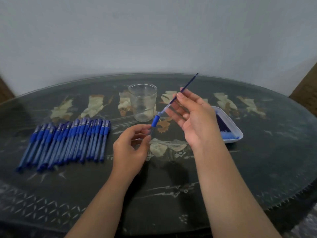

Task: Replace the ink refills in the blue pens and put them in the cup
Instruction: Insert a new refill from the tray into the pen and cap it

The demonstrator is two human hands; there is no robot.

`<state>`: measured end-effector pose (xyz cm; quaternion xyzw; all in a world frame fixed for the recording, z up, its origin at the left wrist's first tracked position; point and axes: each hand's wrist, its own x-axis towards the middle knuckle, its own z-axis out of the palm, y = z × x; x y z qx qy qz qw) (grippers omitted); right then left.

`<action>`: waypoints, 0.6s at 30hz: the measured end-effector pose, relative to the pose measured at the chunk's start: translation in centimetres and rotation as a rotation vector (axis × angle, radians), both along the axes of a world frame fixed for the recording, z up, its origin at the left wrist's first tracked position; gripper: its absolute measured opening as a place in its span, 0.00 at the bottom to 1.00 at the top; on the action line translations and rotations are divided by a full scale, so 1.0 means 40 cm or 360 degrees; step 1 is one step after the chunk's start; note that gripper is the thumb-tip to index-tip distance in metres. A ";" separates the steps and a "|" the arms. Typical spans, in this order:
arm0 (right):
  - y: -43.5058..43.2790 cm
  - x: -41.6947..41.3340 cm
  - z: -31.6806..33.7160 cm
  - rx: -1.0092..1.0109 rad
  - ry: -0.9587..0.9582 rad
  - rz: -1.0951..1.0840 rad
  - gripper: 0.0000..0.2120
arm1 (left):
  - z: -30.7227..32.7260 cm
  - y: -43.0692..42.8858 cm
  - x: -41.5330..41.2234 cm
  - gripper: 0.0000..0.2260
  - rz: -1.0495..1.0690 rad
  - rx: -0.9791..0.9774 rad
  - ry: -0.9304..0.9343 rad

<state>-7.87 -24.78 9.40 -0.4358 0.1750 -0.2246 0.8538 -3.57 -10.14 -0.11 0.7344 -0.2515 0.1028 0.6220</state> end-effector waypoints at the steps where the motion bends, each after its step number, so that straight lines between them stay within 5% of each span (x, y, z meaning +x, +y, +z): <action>1: 0.002 0.000 -0.001 0.0035 -0.0024 -0.0033 0.08 | -0.001 0.000 0.001 0.14 0.0006 0.0002 -0.0011; 18: 0.011 0.006 -0.022 -0.0433 -0.0006 -0.0242 0.09 | -0.011 0.003 0.007 0.16 0.0059 0.0134 -0.0109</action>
